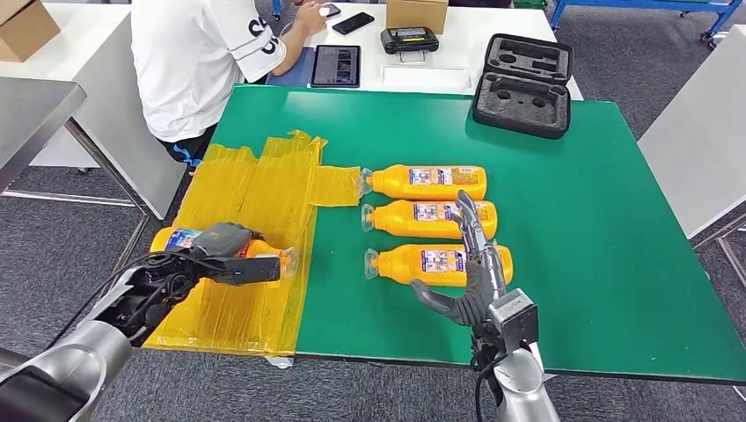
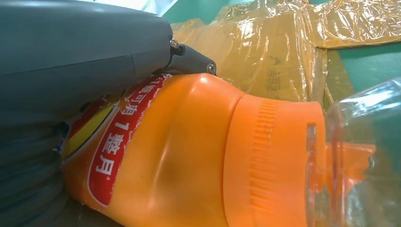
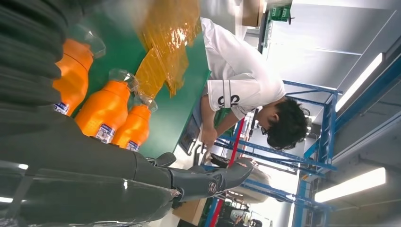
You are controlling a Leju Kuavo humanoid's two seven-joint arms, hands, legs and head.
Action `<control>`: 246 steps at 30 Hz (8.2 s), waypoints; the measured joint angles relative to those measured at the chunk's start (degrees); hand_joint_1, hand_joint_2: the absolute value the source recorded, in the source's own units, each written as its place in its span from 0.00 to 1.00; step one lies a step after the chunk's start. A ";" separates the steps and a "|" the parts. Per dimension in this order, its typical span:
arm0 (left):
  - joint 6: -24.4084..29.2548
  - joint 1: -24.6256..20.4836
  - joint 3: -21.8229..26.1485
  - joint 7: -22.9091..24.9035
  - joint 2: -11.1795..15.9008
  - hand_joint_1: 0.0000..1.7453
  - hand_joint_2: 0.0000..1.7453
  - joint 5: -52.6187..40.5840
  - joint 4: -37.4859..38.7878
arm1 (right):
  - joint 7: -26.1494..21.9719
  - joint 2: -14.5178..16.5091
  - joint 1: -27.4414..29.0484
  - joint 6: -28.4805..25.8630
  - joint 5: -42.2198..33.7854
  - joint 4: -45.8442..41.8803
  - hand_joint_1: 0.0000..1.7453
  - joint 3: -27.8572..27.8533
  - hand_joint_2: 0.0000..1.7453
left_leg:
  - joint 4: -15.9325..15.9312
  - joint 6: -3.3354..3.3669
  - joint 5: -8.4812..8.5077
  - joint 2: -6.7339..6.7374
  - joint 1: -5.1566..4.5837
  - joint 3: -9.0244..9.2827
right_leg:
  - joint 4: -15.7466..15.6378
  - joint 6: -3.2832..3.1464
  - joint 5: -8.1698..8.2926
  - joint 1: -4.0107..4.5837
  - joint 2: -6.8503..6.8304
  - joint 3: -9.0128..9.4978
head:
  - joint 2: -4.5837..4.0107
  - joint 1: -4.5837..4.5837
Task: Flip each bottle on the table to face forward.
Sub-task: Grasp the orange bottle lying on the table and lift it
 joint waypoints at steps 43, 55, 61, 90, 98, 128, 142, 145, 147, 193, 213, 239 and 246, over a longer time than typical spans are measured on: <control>-2.23 -4.29 -5.21 2.16 0.16 0.00 1.00 1.27 5.31 | 0.00 0.59 -4.16 0.35 -1.32 7.17 0.00 1.98 1.00 | 0.00 -0.09 0.12 0.00 0.18 -0.02 | 0.01 -0.21 0.14 0.17 0.01 -0.02 | 0.00 0.00; -3.72 -4.78 -5.84 1.68 2.06 0.00 0.00 4.17 3.42 | 1.19 0.59 -3.99 -0.50 -2.03 7.22 0.00 1.95 1.00 | 0.00 -0.10 0.13 0.04 0.23 -0.02 | 0.02 -0.21 0.14 0.21 0.03 -0.07 | 0.00 0.01; -6.22 -5.02 -5.78 0.94 5.47 0.00 0.00 9.07 -1.69 | 1.56 0.58 -2.99 -0.81 -2.07 7.19 0.00 1.75 1.00 | 0.00 -0.12 0.14 0.04 0.31 -0.11 | 0.02 -0.21 0.14 0.30 0.03 -0.14 | 0.00 0.01; -11.26 -9.69 -8.37 -1.19 5.81 0.00 0.00 13.95 -5.41 | 4.41 0.53 -2.45 -2.15 -3.33 5.76 0.00 0.22 1.00 | 0.01 -0.13 0.14 0.04 0.32 -0.21 | 0.01 -0.21 0.15 0.32 0.06 -0.25 | 0.00 0.01; -11.70 -9.82 -8.44 -1.49 5.97 0.00 0.00 15.08 -5.67 | 4.58 0.50 -2.38 -2.27 -3.29 5.65 0.00 0.16 1.00 | 0.01 -0.13 0.14 0.04 0.32 -0.21 | 0.01 -0.21 0.15 0.32 0.06 -0.26 | 0.00 0.01; 27.67 38.38 18.26 -24.41 -20.49 0.00 1.00 48.68 -44.22 | 21.98 -23.61 -8.83 3.68 29.24 4.30 0.00 0.10 1.00 | 0.02 0.27 -0.06 -0.01 -0.05 -0.38 | -0.23 0.11 0.10 -0.01 -0.03 -0.21 | 0.00 -0.02; 32.04 38.70 16.83 -24.46 -20.83 0.00 1.00 48.33 -47.12 | 21.57 -27.47 -20.17 10.16 26.33 18.27 0.00 10.18 1.00 | 0.02 0.30 -0.02 0.02 -0.05 -0.38 | -0.20 0.12 0.11 -0.01 -0.02 -0.20 | 0.00 -0.03; 32.63 38.69 16.17 -24.46 -20.83 0.00 1.00 48.35 -47.12 | 21.10 -26.06 -23.42 10.19 26.44 22.56 0.00 13.15 1.00 | 0.02 0.31 0.00 0.03 -0.04 -0.37 | -0.19 0.12 0.12 0.00 -0.01 -0.20 | 0.00 -0.02; 32.79 38.67 15.64 -24.46 -20.83 0.00 1.00 48.29 -47.12 | 20.70 -24.55 -25.53 10.07 26.46 25.73 0.00 15.25 1.00 | 0.02 0.31 0.00 0.05 -0.04 -0.35 | -0.19 0.12 0.12 0.01 0.00 -0.20 | 0.00 -0.03; 33.76 39.98 14.56 -24.46 -20.83 0.00 1.00 47.21 -47.09 | 21.13 -16.96 -31.31 8.89 24.29 38.50 0.00 25.75 1.00 | 0.02 0.31 0.02 0.01 -0.04 -0.35 | -0.19 0.12 0.12 0.00 -0.05 -0.21 | 0.00 -0.03; 31.50 39.33 14.54 -24.44 -20.86 0.00 1.00 48.22 -44.36 | 24.12 -22.37 -28.49 8.67 24.65 34.67 0.00 24.74 1.00 | 0.04 0.32 0.01 0.01 -0.07 -0.29 | -0.21 0.14 0.12 -0.04 -0.05 -0.15 | 0.00 -0.03; 30.17 38.67 14.64 -24.44 -21.49 0.00 1.00 50.45 -41.31 | 24.02 -23.70 -27.72 8.40 25.92 35.13 0.94 24.07 1.00 | 0.04 0.32 0.01 0.01 -0.06 -0.18 | -0.22 0.14 0.12 -0.03 -0.05 -0.05 | 0.00 -0.02; 29.84 38.64 14.68 -24.44 -21.56 0.00 1.00 50.83 -41.28 | 23.97 -23.90 -27.90 9.26 25.83 35.17 1.00 24.05 1.00 | 0.04 0.32 0.01 0.01 -0.07 -0.15 | -0.22 0.14 0.12 -0.04 -0.05 -0.03 | 0.00 -0.03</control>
